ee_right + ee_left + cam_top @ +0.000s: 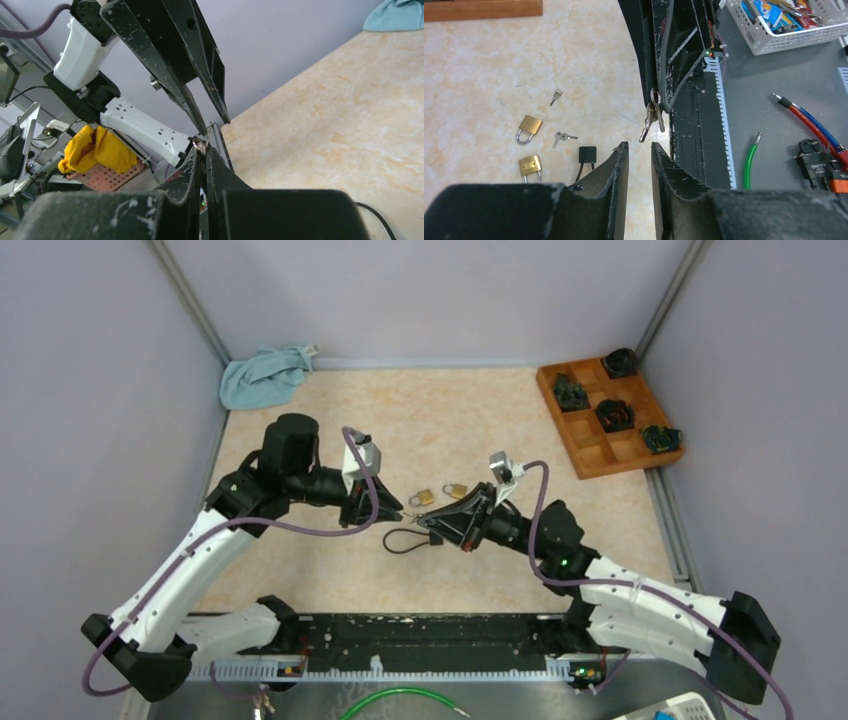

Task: Unlock with the key
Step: Pick up the key from the center of the board.

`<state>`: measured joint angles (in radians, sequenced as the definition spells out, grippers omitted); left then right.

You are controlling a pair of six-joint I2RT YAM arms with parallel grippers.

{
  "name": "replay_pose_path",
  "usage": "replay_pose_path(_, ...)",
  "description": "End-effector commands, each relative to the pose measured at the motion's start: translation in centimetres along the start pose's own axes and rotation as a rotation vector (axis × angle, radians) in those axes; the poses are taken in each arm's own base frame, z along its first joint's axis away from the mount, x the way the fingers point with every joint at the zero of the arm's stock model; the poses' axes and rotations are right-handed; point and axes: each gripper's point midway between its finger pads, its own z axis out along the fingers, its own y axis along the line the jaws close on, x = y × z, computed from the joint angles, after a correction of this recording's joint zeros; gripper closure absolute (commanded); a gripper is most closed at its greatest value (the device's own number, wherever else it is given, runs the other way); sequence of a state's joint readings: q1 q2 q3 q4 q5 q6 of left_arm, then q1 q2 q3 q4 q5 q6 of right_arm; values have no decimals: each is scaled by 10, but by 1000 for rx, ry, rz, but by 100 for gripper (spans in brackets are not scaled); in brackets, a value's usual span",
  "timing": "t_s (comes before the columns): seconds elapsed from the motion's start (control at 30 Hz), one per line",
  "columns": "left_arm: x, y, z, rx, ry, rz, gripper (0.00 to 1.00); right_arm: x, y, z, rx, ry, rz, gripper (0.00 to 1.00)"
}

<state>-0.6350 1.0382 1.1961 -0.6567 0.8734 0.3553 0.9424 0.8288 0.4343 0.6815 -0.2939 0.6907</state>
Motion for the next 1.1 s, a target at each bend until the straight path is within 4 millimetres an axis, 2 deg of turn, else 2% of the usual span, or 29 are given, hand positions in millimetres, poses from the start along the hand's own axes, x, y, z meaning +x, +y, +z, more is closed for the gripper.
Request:
replay_pose_path(0.0,-8,-17,2,109,-30,-21,71,-25,30,10,-100,-31,-55,100)
replay_pose_path(0.2,0,-21,3,146,2,-32,72,-26,30,13,-92,-19,-66,100)
replay_pose_path(0.4,-7,-15,2,113,-10,-5,81,-21,27,14,-81,18,-73,100)
replay_pose_path(0.73,-4,-14,0,101,5,23,82,-19,26,16,-64,54,-95,100)
replay_pose_path(0.8,-3,-14,0,100,6,22,79,-18,25,17,-63,60,-94,100)
replay_pose_path(0.9,-4,-15,-1,101,3,27,67,-16,25,17,-65,69,-92,100)
replay_pose_path(1.07,-4,-16,-1,103,3,39,66,-16,27,17,-72,76,-92,100)
